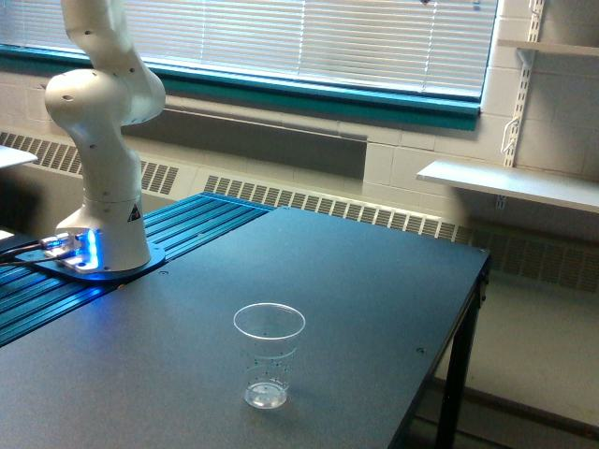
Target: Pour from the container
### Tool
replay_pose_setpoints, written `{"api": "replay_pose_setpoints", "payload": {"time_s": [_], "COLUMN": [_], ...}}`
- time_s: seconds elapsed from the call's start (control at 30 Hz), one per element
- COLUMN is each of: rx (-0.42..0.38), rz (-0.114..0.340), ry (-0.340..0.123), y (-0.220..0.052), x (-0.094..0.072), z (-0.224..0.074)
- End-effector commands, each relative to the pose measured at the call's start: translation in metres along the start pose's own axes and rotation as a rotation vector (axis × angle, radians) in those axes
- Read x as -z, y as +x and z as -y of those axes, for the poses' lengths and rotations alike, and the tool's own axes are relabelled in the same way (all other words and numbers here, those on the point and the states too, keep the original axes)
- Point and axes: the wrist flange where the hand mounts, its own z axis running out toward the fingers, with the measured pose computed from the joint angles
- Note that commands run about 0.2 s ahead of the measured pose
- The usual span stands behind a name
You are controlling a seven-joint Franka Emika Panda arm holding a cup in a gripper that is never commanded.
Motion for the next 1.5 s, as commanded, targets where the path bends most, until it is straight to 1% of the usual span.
{"api": "replay_pose_setpoints", "payload": {"time_s": [0.03, 0.13, 0.27, 0.37, 0.43, 0.57, 0.67, 0.73, 0.83, 0.93, 1.0, 1.1, 1.23, 1.27, 1.33, 1.4, 1.47, 1.5], "rx": [-0.008, -0.006, -0.004, -0.006, -0.004, -0.007, -0.009, -0.016, -0.017, -0.019, -0.020, -0.031, -0.024, -0.033, -0.025, -0.041, -0.041, -0.044], "rz": [-0.045, -0.044, -0.056, -0.053, -0.062, -0.056, -0.057, -0.049, -0.057, -0.052, -0.056, -0.044, -0.052, -0.043, -0.041, -0.031, -0.040, -0.033], "ry": [0.023, 0.020, 0.012, 0.009, 0.001, -0.008, -0.024, -0.028, -0.045, -0.064, -0.076, -0.084, -0.117, -0.121, -0.134, -0.136, -0.155, -0.157], "y": [0.011, 0.011, 0.011, 0.011, 0.010, 0.009, 0.008, 0.008, 0.006, 0.004, 0.003, 0.003, -0.003, -0.004, -0.006, -0.007, -0.010, -0.012], "x": [0.024, 0.022, 0.021, 0.019, 0.018, 0.013, 0.008, 0.004, -0.001, -0.006, -0.010, -0.014, -0.021, -0.023, -0.025, -0.028, -0.029, -0.030], "z": [0.005, 0.003, 0.001, -0.004, -0.007, -0.018, -0.026, -0.035, -0.044, -0.056, -0.065, -0.079, -0.096, -0.103, -0.111, -0.123, -0.130, -0.136]}}
